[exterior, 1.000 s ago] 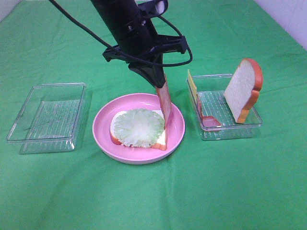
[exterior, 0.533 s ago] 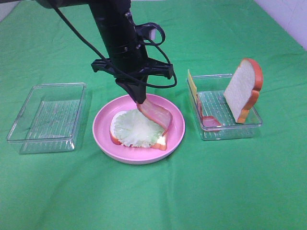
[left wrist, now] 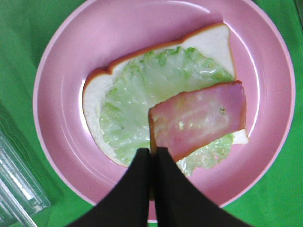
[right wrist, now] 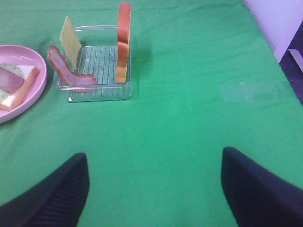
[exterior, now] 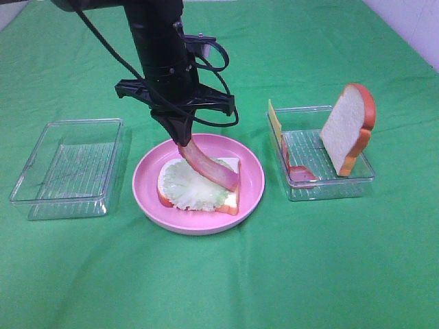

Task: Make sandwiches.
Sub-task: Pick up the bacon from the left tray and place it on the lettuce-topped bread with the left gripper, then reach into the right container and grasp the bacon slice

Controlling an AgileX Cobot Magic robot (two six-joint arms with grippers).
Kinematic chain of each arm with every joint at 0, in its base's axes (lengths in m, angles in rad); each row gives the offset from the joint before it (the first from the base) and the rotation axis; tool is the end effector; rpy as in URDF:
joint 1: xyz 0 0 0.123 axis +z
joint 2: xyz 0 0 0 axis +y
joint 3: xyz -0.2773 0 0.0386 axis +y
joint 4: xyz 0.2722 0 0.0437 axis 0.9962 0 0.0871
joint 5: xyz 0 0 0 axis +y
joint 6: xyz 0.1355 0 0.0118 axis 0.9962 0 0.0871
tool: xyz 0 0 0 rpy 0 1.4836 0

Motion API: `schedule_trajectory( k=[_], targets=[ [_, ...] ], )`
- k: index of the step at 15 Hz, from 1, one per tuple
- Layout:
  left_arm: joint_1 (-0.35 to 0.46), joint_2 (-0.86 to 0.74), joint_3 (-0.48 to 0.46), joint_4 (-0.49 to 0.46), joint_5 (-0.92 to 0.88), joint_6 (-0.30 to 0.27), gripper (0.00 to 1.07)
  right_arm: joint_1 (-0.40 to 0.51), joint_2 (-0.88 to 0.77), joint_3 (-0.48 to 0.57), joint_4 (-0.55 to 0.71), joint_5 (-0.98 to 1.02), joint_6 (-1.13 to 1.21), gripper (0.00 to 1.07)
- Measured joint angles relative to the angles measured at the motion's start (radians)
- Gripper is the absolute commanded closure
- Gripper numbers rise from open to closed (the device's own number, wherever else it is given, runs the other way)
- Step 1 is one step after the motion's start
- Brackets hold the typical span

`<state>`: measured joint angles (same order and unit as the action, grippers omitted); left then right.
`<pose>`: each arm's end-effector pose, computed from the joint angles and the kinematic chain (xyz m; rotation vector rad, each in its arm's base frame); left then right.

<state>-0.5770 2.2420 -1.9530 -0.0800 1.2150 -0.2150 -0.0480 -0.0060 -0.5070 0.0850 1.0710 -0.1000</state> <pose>0.4109 -0.2796 0.1464 0.5113 2.9794 -0.1976 0.0596 0.0073 0.2702 -0.0581 2.0379 0.0089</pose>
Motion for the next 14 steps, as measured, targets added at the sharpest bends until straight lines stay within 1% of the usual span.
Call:
schedule_trajectory(
  k=[1, 3, 4, 5, 6, 9, 10, 11, 14],
  targets=[
    [0.0, 0.0, 0.0, 0.007, 0.0, 0.0, 0.89, 0.0, 0.0, 0.0, 0.0, 0.0, 0.0, 0.34],
    [0.0, 0.0, 0.0, 0.025, 0.0, 0.0, 0.59, 0.0, 0.0, 0.0, 0.0, 0.0, 0.0, 0.34],
    [0.0, 0.0, 0.0, 0.028, 0.0, 0.0, 0.52, 0.0, 0.0, 0.0, 0.0, 0.0, 0.0, 0.34],
    [0.0, 0.0, 0.0, 0.038, 0.0, 0.0, 0.43, 0.0, 0.0, 0.0, 0.0, 0.0, 0.0, 0.34],
    [0.0, 0.0, 0.0, 0.058, 0.0, 0.0, 0.4, 0.0, 0.0, 0.0, 0.0, 0.0, 0.0, 0.34],
    [0.0, -0.027, 0.0, 0.145, 0.001, 0.0, 0.4, 0.0, 0.0, 0.0, 0.0, 0.0, 0.0, 0.34],
    [0.0, -0.073, 0.0, 0.183, 0.001, 0.0, 0.4, 0.0, 0.0, 0.0, 0.0, 0.0, 0.0, 0.34],
    [0.0, -0.084, 0.0, 0.186, 0.001, 0.0, 0.4, 0.0, 0.0, 0.0, 0.0, 0.0, 0.0, 0.34],
    [0.0, -0.198, 0.0, 0.176, 0.003, 0.001, 0.4, 0.0, 0.0, 0.0, 0.0, 0.0, 0.0, 0.34]
  ],
)
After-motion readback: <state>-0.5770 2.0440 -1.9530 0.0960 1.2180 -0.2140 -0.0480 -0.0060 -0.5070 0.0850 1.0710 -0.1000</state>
